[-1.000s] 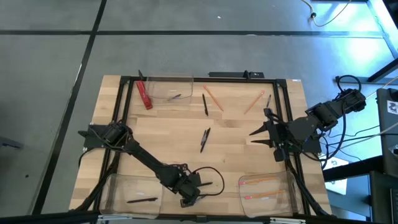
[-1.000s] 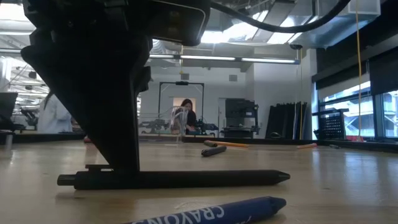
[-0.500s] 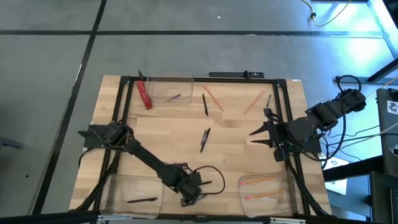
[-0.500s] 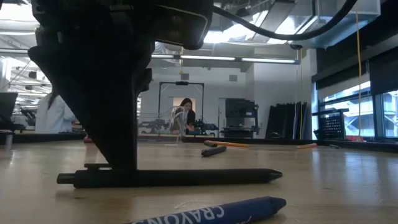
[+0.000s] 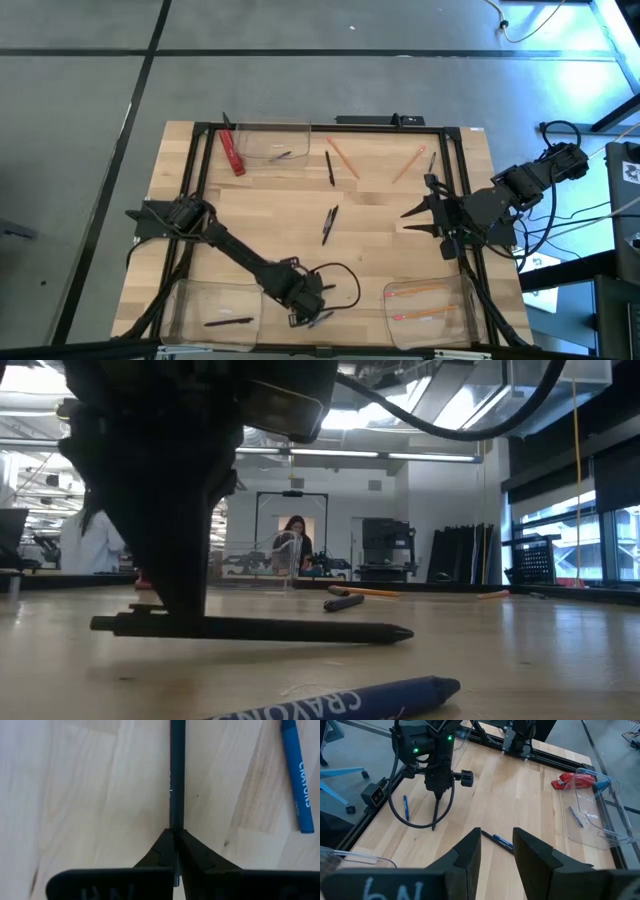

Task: Sort crayons/erasers/pens/pencils in bins
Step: Put the black pen into the bottom left transparent bin

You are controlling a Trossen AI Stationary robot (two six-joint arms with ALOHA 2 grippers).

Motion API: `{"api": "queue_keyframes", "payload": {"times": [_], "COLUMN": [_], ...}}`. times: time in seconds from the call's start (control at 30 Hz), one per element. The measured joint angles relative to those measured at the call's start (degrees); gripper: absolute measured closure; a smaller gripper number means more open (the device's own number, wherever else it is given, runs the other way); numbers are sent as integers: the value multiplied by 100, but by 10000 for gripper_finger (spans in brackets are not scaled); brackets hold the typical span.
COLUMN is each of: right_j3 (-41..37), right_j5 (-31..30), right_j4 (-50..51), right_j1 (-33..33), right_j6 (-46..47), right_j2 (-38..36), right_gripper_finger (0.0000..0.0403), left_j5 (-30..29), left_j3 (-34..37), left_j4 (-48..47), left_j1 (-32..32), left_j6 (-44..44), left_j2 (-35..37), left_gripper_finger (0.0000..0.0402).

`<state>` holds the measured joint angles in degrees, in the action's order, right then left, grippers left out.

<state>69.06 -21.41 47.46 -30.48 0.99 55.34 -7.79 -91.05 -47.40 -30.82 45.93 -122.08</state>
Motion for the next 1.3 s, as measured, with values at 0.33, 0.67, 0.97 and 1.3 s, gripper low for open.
{"api": "queue_keyframes", "payload": {"times": [0.33,0.67,0.97,1.3], "right_j3": [0,0,0,0], "right_j5": [0,0,0,2], "right_j4": [2,2,2,-54], "right_j1": [0,0,0,0], "right_j6": [0,-2,-2,29], "right_j2": [0,0,0,0], "right_gripper_finger": [288,288,288,288], "left_j5": [2,2,0,-355], "left_j3": [-276,-874,-1527,-1831], "left_j4": [-378,-1256,-2266,-3424], "left_j1": [123,249,213,51], "left_j6": [-155,-173,-199,-158], "left_j2": [6,17,26,423], "left_gripper_finger": [401,401,401,401]}}
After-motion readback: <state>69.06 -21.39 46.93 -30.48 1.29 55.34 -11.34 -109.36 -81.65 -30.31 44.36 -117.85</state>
